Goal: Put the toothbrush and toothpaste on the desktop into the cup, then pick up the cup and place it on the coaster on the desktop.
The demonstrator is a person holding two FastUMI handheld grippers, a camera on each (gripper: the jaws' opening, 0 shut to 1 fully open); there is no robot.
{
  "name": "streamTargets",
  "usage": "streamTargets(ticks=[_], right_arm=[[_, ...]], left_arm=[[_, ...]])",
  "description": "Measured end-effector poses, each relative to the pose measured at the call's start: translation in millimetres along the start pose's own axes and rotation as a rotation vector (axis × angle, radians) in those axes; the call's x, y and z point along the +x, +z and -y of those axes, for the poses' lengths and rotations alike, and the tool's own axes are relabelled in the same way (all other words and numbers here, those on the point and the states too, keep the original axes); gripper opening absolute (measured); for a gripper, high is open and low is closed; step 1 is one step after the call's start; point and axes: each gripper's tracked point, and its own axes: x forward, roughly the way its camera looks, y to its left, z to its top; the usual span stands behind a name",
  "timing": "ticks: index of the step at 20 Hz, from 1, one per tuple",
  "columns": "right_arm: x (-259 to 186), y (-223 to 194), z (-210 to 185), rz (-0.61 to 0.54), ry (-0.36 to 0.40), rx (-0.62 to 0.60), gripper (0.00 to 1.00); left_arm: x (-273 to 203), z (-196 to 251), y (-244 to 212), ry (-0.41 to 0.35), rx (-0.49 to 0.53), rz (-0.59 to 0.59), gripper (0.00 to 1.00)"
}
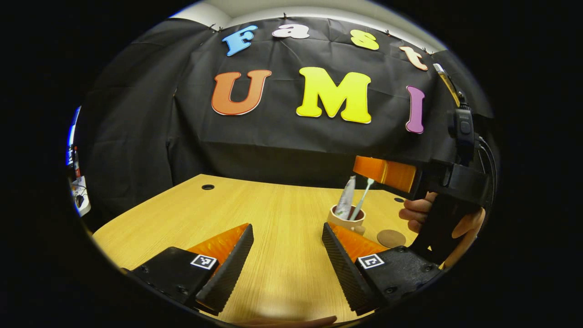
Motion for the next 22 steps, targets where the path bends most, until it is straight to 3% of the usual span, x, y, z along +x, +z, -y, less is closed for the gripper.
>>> streamTargets(ticks=[2, 7, 14, 19, 22], right_arm=[[-15.7, 8.8, 3.6, 0.009, -0.002, -0.019, 0.95], [-64.9, 32.5, 29.3, 0.071, -0.029, -0.04, 0.96], [-140.5, 47.5, 95.9, 0.151, -0.169, -0.101, 0.92], [-184.4, 43.0, 121.2, 0.179, -0.184, -0.164, 0.95], [-203.6, 36.9, 124.3, 0.193, -0.167, -0.122, 0.95]], left_arm=[[3.6, 8.6, -1.3, -0.013, 0.008, -0.016, 1.0], [15.0, 40.6, -7.3, -0.059, 0.012, -0.119, 0.96], [33.8, 71.9, 11.5, -0.046, 0.064, -0.215, 0.95], [46.1, 106.6, 0.5, -0.108, 0.071, -0.461, 0.95], [51.8, 108.4, -4.7, -0.1, 0.037, -0.601, 0.95]])
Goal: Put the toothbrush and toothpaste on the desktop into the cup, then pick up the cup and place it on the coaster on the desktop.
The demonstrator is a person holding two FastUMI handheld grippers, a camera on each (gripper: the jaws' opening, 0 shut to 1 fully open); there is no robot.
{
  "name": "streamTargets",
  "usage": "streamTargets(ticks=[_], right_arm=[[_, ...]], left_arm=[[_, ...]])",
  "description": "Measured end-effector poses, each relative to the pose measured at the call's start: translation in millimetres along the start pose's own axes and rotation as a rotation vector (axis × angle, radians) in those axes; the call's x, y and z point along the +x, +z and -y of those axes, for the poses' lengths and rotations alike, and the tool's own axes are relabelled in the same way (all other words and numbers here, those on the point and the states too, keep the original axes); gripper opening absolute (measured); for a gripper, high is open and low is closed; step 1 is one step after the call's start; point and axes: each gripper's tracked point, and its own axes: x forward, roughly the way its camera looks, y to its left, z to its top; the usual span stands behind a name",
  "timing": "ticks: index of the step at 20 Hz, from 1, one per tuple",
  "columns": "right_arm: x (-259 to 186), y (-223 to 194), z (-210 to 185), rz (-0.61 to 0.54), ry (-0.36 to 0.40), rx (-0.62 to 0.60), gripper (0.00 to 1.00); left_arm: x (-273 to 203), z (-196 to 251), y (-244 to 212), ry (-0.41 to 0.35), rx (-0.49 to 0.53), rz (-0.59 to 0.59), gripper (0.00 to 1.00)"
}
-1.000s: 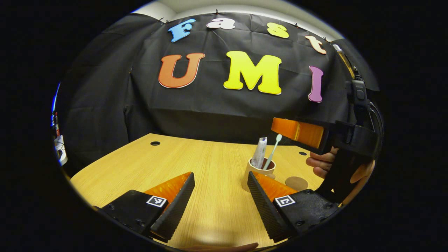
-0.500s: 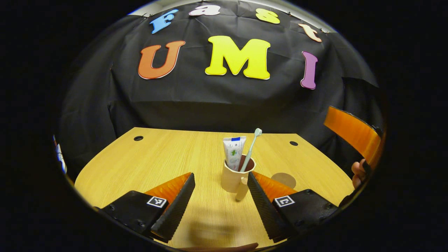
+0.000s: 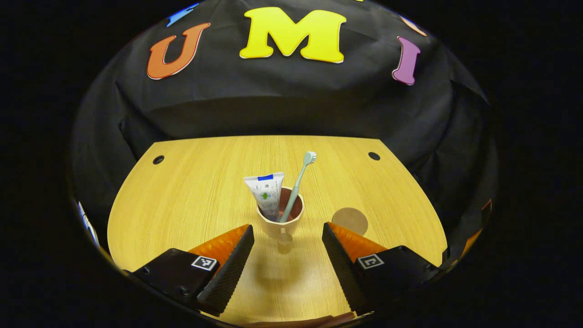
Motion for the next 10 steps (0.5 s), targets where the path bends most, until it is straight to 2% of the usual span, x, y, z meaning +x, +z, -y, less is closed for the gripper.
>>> streamTargets(ticks=[2, 4, 7, 10], right_arm=[[-4.4, -8.6, 0.0, -0.023, 0.022, 0.022, 0.95], [-10.1, -18.8, 4.7, -0.047, 0.027, 0.032, 0.95], [-11.7, -22.9, 7.2, -0.049, 0.037, 0.024, 0.95], [-12.6, -13.5, 10.6, -0.012, 0.039, 0.017, 0.95]], left_arm=[[5.8, 3.4, -4.0, -0.016, -0.05, -0.1, 0.96], [11.7, 4.1, -7.8, -0.016, -0.037, -0.2, 0.95], [23.6, -3.4, -15.8, 0.051, 0.004, -0.308, 0.95], [38.1, 1.2, -34.7, 0.064, -0.01, -0.419, 0.93]])
